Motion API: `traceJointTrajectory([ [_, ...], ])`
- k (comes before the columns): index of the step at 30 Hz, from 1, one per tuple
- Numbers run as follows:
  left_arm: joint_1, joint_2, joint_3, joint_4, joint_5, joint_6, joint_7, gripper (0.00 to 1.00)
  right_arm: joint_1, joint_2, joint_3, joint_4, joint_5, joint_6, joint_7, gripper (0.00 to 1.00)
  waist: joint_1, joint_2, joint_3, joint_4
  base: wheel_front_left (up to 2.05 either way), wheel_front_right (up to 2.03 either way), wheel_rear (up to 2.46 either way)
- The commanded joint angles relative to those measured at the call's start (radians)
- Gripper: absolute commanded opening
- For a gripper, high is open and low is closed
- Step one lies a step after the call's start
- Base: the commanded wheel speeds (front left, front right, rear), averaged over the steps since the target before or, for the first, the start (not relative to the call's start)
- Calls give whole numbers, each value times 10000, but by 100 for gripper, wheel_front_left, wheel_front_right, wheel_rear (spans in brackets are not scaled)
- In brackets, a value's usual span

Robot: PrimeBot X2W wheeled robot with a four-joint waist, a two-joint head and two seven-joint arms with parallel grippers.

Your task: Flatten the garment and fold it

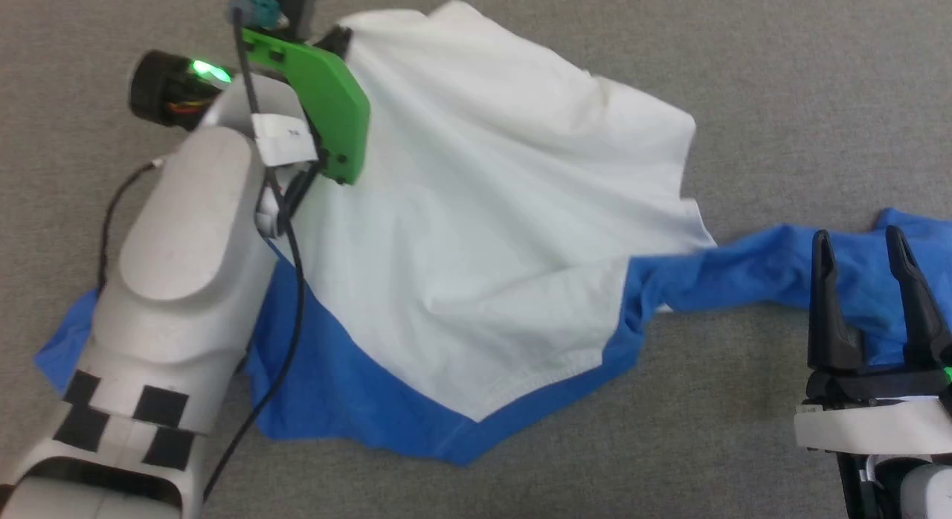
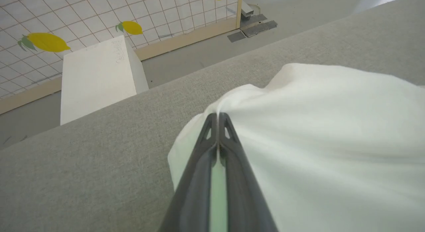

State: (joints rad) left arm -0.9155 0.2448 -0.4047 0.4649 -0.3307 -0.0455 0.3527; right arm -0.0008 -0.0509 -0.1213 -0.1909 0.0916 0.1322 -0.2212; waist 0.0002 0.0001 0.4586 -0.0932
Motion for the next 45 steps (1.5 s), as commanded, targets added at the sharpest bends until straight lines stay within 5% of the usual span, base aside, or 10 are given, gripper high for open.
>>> traceJointTrajectory([
  [1,-236,185,73,32,208,209,-263,0,-197,7,28,51,109,-15,-111,100,-2,-1,398,-278,0,0,0],
  [6,-344,285,259,493,439,737,-998,0,-443,7,128,305,272,-15,-254,100,-2,-1,791,-450,0,0,0],
  [7,-321,224,278,608,373,746,-1022,41,-490,7,140,354,282,-15,-273,100,-2,-1,826,-452,0,0,0],
  [8,-319,169,269,713,338,741,-1086,100,-549,7,153,411,290,-15,-294,100,-2,-1,861,-445,0,0,0],
  [15,-422,-251,408,616,-365,195,-1517,100,-680,7,46,586,163,-15,-363,100,-2,-1,492,-91,0,0,0],
  [22,624,-183,864,-1228,-1102,-46,-2313,100,-320,7,-34,619,17,-15,-365,100,-2,-1,-632,476,0,0,0],
  [30,3818,196,1053,-3764,-754,900,-3603,100,165,7,2,526,-48,-15,-119,100,-2,-1,-1694,913,0,0,0],
  [37,7200,-477,1204,-5049,-859,1785,-5627,100,594,7,43,451,6,-15,51,100,-2,-1,-2257,1088,0,0,0],
  [45,9982,-1286,1566,-5253,-815,2181,-6134,100,889,7,170,519,111,-15,97,100,-2,-1,-2733,1106,0,0,0],
])
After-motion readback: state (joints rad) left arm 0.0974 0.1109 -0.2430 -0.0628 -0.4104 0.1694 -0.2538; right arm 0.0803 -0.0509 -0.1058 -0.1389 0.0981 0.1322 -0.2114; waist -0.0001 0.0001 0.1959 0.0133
